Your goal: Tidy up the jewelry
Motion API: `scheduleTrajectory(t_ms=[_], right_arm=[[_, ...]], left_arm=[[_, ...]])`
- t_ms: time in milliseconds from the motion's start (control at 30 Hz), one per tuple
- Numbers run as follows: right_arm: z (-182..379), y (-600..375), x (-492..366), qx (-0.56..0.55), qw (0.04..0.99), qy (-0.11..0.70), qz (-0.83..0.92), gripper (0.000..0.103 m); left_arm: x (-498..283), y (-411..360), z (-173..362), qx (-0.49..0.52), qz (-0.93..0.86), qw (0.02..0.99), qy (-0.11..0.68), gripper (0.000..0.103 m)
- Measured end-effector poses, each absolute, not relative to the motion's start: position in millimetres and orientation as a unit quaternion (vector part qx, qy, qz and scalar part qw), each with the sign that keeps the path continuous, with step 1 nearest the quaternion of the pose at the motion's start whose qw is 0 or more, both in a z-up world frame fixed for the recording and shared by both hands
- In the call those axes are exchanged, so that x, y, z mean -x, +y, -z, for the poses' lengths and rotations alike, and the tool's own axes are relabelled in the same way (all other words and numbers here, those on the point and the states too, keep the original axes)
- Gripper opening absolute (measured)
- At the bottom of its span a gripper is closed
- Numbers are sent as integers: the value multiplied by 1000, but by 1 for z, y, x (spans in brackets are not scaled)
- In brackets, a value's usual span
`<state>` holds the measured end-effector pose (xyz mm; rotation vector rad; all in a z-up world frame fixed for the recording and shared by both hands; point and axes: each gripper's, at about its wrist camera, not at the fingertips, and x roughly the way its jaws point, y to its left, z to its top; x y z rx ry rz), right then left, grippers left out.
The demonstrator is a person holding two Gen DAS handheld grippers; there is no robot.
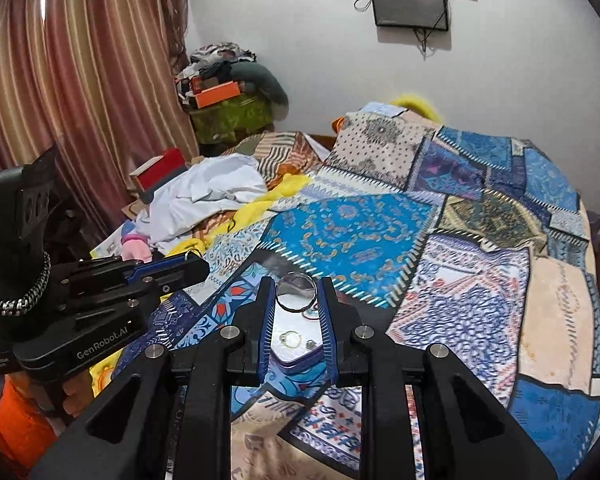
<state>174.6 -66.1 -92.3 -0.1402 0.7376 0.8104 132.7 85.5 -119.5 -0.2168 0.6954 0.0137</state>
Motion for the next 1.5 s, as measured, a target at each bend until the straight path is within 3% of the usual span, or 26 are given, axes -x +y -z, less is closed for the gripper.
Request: scheduleTrajectory(t_ms=[433, 900, 1500], right_arm=[[144, -45, -199, 83, 814, 429, -383, 19], [166, -30, -210, 106, 801, 456, -374, 20], [152, -38, -210, 93, 801, 463, -368, 21]], left_arm=[[-166, 86, 155, 134, 41, 914, 382, 8], [-194, 90, 181, 144, 58, 896, 417, 8], [-175, 91, 153, 126, 36, 908, 397, 8]])
